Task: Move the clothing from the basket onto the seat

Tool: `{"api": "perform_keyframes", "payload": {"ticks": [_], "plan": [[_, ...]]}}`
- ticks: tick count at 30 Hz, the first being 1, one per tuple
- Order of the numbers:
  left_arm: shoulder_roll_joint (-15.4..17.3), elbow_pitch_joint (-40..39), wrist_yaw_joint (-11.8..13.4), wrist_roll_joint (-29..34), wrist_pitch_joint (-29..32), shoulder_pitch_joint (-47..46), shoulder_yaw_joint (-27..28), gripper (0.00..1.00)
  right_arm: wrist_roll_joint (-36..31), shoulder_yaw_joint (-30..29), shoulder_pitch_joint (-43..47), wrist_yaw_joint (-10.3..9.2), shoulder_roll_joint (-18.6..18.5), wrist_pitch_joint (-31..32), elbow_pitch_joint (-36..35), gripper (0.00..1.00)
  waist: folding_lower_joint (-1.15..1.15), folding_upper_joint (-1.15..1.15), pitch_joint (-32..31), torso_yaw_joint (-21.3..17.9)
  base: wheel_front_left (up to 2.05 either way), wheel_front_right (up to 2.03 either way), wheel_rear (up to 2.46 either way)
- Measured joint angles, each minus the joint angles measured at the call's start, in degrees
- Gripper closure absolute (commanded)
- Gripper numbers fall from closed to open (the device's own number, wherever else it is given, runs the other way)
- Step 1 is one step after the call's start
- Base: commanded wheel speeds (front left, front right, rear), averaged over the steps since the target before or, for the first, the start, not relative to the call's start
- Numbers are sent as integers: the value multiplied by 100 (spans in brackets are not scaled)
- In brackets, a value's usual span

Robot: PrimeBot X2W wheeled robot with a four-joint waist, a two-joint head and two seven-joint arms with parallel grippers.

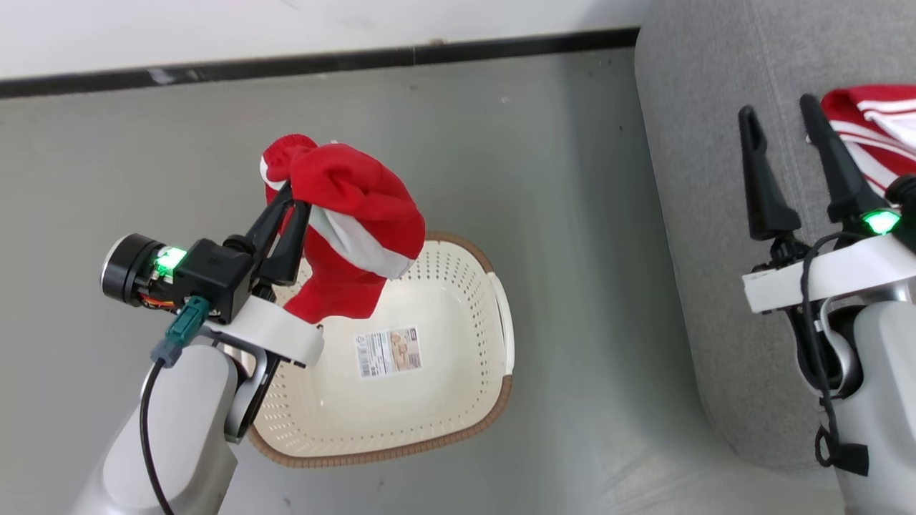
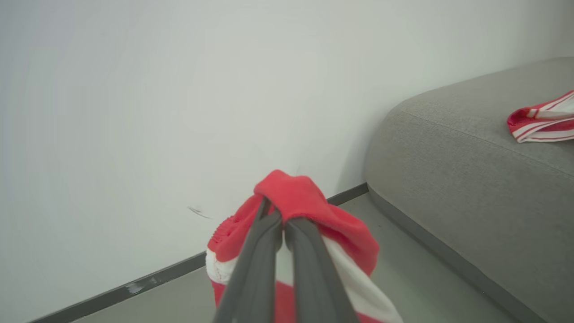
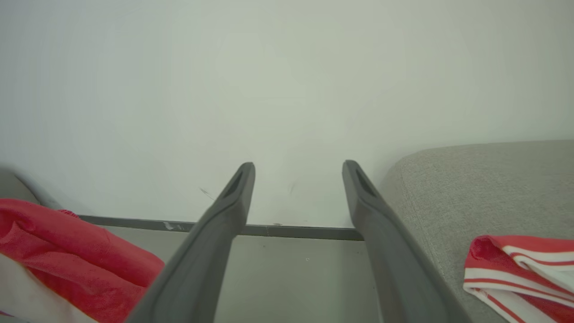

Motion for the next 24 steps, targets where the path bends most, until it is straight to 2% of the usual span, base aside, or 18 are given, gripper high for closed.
{"api": "perform_keyframes", "payload": {"ticks": [5, 24], "plan": [[56, -96, -71, -3, 0, 125, -22, 100, 0, 366, 107, 0, -94, 0, 67, 0, 0, 0, -361, 92, 0, 0, 0], [-47, -361, -302, -110, 190, 380, -407, 100, 222, 2539, 636, 0, -483, 1, 579, 0, 0, 0, -1625, 375, 0, 0, 0]]}}
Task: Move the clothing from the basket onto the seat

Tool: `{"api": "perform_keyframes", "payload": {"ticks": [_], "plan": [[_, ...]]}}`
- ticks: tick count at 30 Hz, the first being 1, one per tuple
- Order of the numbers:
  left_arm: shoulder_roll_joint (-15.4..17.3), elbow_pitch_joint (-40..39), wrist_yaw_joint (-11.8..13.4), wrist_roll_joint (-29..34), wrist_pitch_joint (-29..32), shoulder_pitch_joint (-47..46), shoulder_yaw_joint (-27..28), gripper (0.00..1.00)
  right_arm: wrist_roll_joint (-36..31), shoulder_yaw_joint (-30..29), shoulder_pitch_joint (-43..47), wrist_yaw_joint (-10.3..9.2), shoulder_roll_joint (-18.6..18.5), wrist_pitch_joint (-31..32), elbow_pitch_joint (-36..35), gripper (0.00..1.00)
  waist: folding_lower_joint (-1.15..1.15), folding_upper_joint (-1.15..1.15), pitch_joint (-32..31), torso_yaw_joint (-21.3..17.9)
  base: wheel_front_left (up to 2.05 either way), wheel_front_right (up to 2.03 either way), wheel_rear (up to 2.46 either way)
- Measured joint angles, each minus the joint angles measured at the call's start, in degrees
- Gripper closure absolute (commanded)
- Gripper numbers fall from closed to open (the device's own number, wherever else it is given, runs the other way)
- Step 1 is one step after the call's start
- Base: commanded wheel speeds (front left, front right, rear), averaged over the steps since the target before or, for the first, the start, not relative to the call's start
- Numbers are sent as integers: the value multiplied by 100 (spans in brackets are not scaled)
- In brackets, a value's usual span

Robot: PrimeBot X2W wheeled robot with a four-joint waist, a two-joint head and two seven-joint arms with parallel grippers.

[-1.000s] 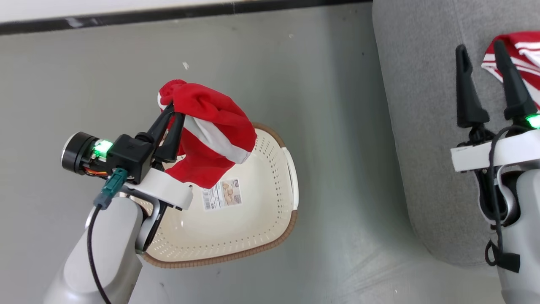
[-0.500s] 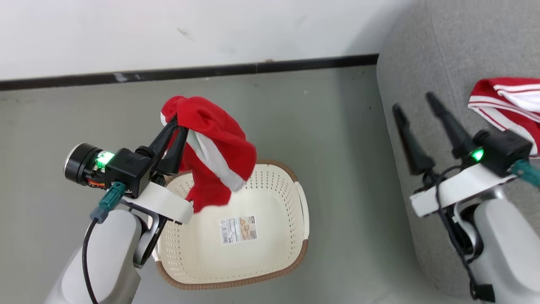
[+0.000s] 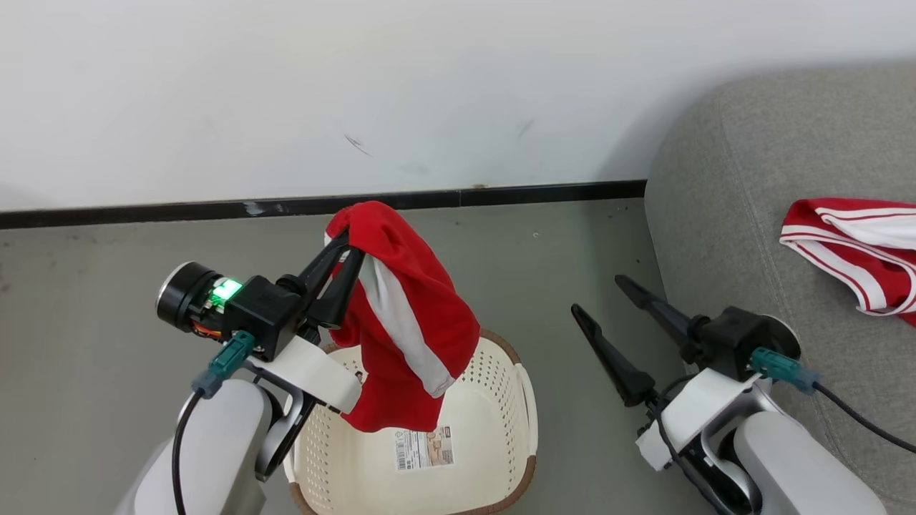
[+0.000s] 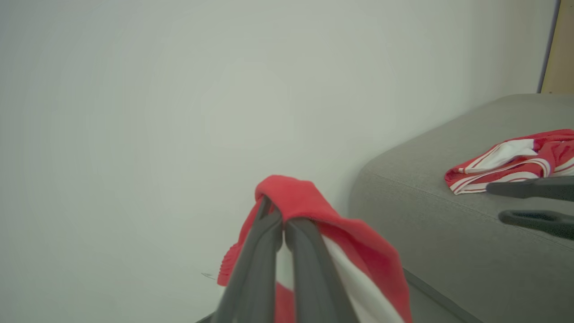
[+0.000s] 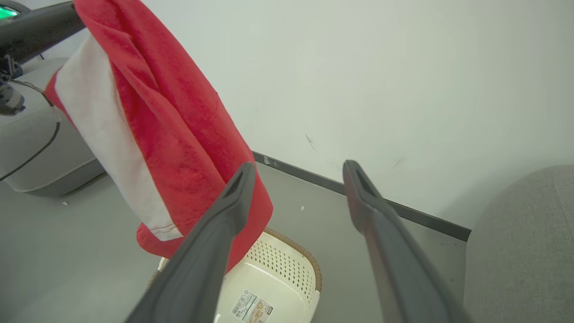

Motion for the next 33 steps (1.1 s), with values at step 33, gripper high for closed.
{"api": "perform_keyframes", "payload": {"ticks": [33], "plan": [[-140, -832, -174, -92, 773, 359, -649, 100, 1556, 2515, -502, 1, -915, 539, -337, 0, 0, 0, -1095, 269, 0, 0, 0]]}}
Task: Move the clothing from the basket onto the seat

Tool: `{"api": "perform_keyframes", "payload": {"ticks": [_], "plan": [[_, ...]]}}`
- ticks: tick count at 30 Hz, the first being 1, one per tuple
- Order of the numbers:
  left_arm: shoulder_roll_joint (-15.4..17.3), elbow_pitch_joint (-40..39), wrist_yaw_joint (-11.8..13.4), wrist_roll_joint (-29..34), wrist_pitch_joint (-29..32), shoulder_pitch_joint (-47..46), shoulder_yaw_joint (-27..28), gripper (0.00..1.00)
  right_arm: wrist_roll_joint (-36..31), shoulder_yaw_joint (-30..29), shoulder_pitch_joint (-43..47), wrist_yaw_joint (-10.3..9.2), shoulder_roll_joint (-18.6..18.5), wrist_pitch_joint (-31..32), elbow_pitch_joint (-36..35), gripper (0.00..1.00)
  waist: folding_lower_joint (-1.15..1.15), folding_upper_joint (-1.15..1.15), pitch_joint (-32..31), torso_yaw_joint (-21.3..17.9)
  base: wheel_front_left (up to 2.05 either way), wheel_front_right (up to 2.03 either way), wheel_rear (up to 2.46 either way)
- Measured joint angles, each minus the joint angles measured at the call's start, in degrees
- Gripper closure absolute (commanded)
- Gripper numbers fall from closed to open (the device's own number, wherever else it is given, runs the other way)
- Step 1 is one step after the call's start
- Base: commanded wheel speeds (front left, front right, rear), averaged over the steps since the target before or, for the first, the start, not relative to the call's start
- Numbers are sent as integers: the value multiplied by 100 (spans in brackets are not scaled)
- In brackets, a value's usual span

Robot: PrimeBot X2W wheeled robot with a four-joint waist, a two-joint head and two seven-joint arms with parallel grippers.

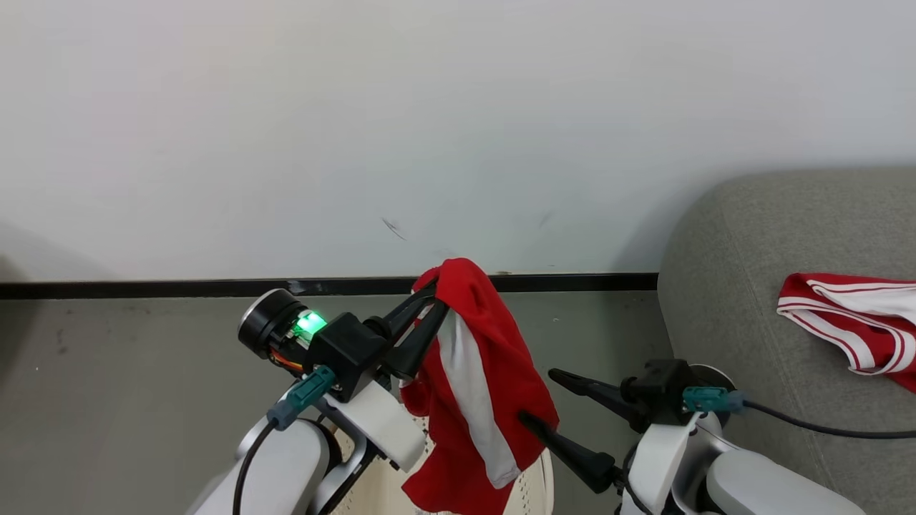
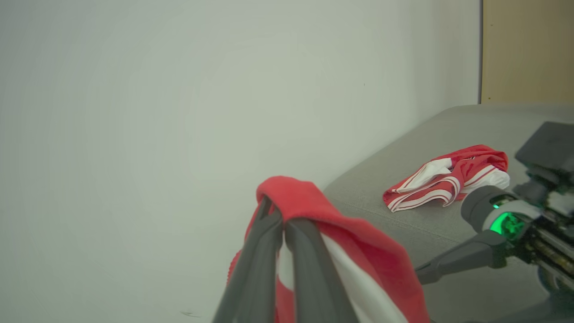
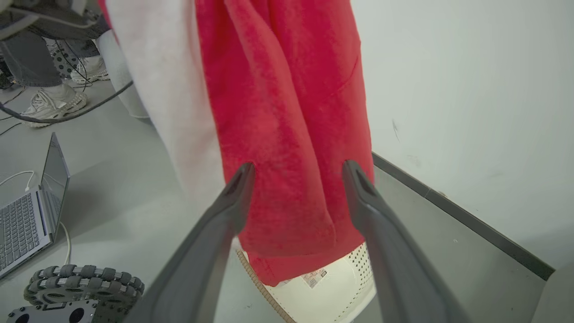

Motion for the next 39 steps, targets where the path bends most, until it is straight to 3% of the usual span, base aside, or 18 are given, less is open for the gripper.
{"api": "perform_keyframes", "payload": {"ticks": [14, 25, 26, 28, 32, 33, 34, 39], "plan": [[-129, -297, -66, -126, 209, 5, -298, 100, 166, 506, -630, 0, 20, 15, 223, 0, 0, 0, -81, 222, 0, 0, 0], [-176, -422, -98, -247, 346, 116, -387, 100, -40, 1205, -1233, 0, 388, -243, 612, 0, 0, 0, -75, 355, 0, 0, 0], [-179, -434, -98, -249, 360, 116, -387, 100, -69, 1259, -1269, 0, 409, -255, 659, 8, 0, 0, -67, 361, 0, 0, 0], [-178, -450, -98, -250, 375, 116, -382, 100, -116, 1386, -1350, 0, 435, -280, 745, 55, 0, 0, -50, 365, 0, 0, 0], [-177, -483, -96, -260, 375, 123, -367, 100, -231, 1483, -1511, 0, 527, -377, 900, 78, 0, 0, -19, 349, 0, 0, 0], [-176, -490, -92, -260, 375, 130, -361, 100, -231, 1484, -1535, 0, 556, -386, 936, 95, 0, 0, -11, 341, 0, 0, 0], [-176, -497, -92, -264, 375, 145, -352, 100, -231, 1486, -1552, 0, 580, -389, 960, 100, 0, 0, -3, 333, 0, 0, 0], [-160, -500, -55, -321, 375, 237, -272, 100, -207, 1505, -1562, 0, 616, -448, 1106, 100, 0, 0, 30, 276, 0, 0, 0]]}}
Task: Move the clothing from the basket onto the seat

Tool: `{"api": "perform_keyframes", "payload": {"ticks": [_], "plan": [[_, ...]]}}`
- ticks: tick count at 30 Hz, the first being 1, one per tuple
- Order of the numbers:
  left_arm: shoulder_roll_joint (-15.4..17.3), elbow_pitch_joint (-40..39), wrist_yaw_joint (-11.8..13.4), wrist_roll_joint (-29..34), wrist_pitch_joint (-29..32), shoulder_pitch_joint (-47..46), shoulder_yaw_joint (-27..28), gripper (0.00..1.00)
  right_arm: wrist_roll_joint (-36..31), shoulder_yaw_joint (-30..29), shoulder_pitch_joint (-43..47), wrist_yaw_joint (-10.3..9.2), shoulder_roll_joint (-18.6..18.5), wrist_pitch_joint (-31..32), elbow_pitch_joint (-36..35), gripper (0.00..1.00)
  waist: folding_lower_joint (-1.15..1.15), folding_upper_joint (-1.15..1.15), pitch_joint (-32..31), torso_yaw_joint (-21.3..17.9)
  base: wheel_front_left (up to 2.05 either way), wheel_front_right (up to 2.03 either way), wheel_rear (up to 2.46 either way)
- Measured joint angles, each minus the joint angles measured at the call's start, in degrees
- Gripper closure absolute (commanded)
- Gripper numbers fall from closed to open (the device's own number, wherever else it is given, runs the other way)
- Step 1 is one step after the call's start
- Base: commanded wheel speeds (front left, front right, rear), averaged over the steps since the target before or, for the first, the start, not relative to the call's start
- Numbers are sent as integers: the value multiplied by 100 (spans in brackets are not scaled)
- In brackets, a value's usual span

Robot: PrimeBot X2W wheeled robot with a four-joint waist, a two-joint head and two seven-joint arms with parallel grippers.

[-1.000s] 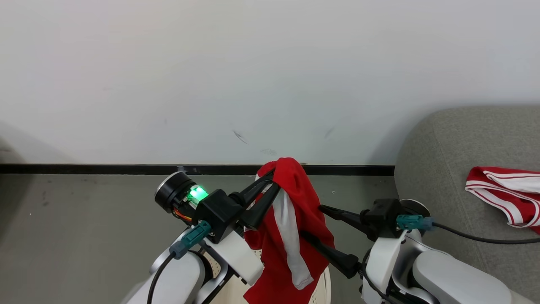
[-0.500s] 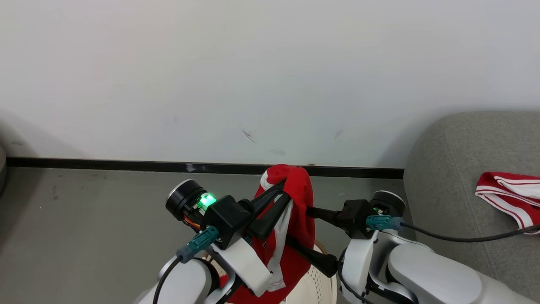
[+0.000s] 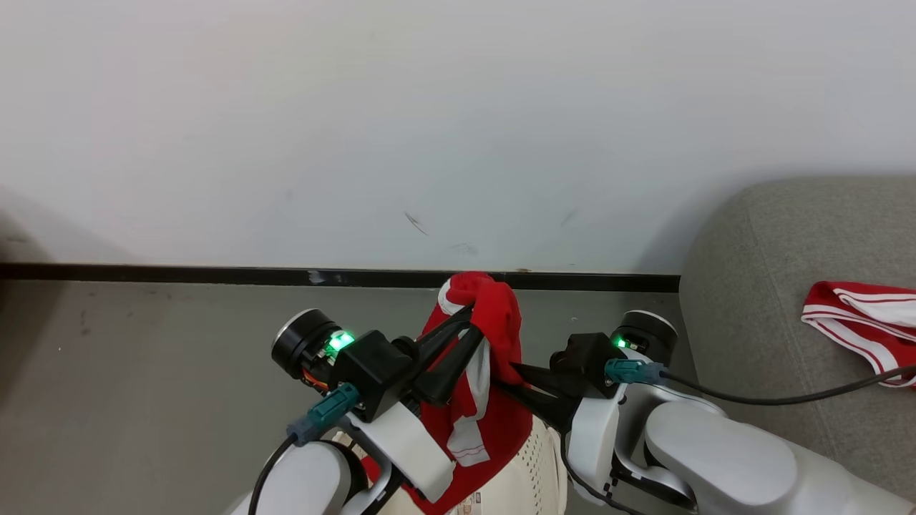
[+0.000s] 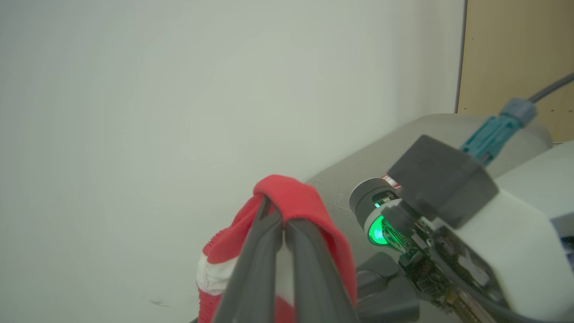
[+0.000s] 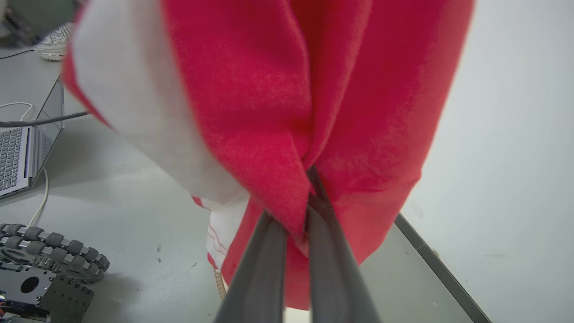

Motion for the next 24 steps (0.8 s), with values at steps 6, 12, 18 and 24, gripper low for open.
{"api": "perform_keyframes", "payload": {"ticks": [6, 12, 18, 24], "plan": [[30, 103, 75, -149, -1, 147, 180, 88, 155, -152, 36, 0, -69, -42, 42, 100, 0, 0, 30, -96, 0, 0, 0], [58, 243, 169, -240, -3, 289, 312, 0, 274, -417, 224, 0, -247, -43, 65, 100, 0, 0, 53, -216, 0, 0, 0], [69, 372, 200, -292, -54, 427, 369, 0, 318, -1039, 375, 0, -357, -51, -64, 100, 0, 0, 72, -364, 0, 0, 0], [64, 433, 200, -335, -114, 476, 366, 0, 322, -1633, 522, 0, -561, -52, -130, 100, 0, 0, 80, -506, 0, 0, 0]]}}
